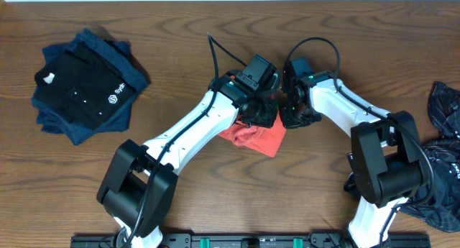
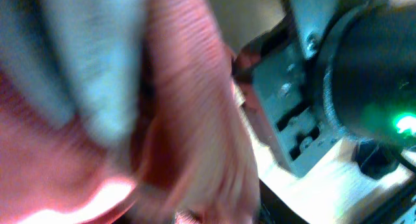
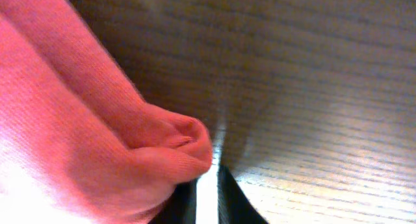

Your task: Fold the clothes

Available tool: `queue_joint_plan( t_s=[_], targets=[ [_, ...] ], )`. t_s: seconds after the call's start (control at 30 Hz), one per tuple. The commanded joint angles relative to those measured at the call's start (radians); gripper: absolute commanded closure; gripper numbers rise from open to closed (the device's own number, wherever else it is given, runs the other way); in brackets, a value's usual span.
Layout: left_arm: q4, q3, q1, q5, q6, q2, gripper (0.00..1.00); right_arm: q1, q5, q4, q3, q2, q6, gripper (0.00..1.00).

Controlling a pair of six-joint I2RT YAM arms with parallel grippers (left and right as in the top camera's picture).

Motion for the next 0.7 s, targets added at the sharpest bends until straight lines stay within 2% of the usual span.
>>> queue_joint_plan(
  t_s=[0.0, 0.07, 0.2, 0.23, 0.5, 0.57, 0.67],
  targets=[
    [-0.039, 0.004, 0.000, 0.006, -0.002, -0.029, 0.64, 0.008, 0.003, -0.025, -0.004, 0.037, -0.002, 0.83],
    [-0.045, 0.004, 0.009, -0.002, 0.013, -0.062, 0.62, 0.000, 0.023, -0.037, 0.002, 0.027, -0.002, 0.82],
    [-0.038, 0.005, 0.055, -0.055, 0.035, -0.149, 0.46, -0.034, 0.039, -0.085, 0.039, -0.015, -0.002, 0.81],
    [-0.039, 0.005, 0.073, -0.074, 0.035, -0.173, 0.45, -0.045, 0.044, -0.102, 0.051, -0.033, -0.002, 0.80],
    [-0.038, 0.004, 0.248, -0.123, 0.035, -0.233, 0.45, -0.106, 0.029, -0.185, 0.140, -0.202, -0.003, 0.78],
    [-0.037, 0.004, 0.279, -0.124, 0.035, -0.210, 0.45, -0.105, -0.064, -0.171, 0.143, -0.246, -0.046, 0.77],
    [-0.037, 0.004, 0.299, -0.125, 0.035, -0.164, 0.44, -0.103, -0.269, -0.150, 0.143, -0.271, -0.154, 0.70]
  ],
)
